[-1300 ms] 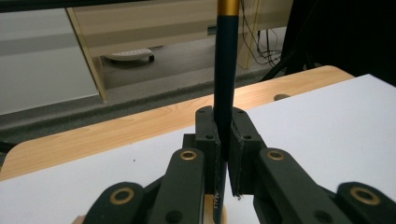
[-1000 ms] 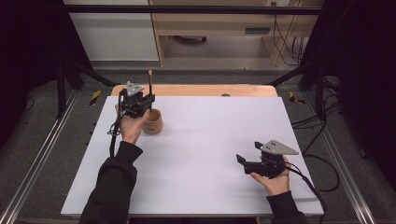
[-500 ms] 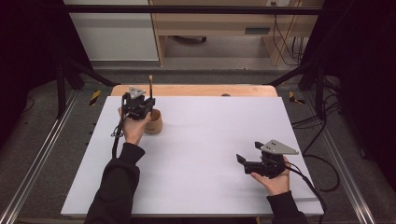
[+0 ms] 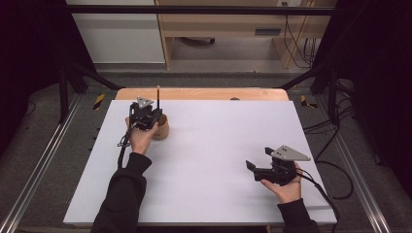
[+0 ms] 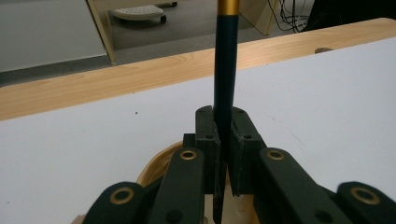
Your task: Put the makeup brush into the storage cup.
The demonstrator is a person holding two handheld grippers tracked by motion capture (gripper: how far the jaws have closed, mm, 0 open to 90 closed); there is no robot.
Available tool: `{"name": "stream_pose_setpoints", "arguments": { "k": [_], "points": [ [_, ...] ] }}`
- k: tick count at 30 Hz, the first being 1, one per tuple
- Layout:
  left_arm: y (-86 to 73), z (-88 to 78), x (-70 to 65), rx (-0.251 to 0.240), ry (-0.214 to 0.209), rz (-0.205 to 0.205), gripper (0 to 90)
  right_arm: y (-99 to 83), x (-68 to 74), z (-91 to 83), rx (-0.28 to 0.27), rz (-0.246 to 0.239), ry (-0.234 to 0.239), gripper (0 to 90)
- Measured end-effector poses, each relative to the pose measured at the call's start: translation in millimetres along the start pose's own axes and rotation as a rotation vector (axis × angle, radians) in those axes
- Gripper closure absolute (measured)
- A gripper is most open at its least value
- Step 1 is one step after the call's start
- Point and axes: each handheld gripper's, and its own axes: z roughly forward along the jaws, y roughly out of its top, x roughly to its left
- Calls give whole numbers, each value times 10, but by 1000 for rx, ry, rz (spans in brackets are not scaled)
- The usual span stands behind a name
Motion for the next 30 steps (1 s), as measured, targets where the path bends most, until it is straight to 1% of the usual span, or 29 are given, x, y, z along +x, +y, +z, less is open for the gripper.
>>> {"name": "stream_pose_setpoints", "arguments": {
  "k": [4,12,19,25,28,29,30],
  "points": [
    [-21,10,-19,13,5,7,831,1,-1,-2,-2,-2,-2,128],
    [-51,15,-28,43,12,7,829,4,1,-5,-2,2,2,127],
    [-72,11,-44,72,7,4,819,7,-1,-16,-6,5,3,127],
    [-55,-42,-45,72,1,-1,740,9,-4,-22,-7,5,2,126],
    [-40,-110,-44,52,-12,-9,704,15,-8,-36,-13,9,-1,125],
    [-30,-141,-44,46,-15,-2,690,18,-12,-44,-16,9,2,124],
    [-21,-172,-50,33,-20,-5,672,21,-14,-50,-17,11,-2,123]
  ]
}}
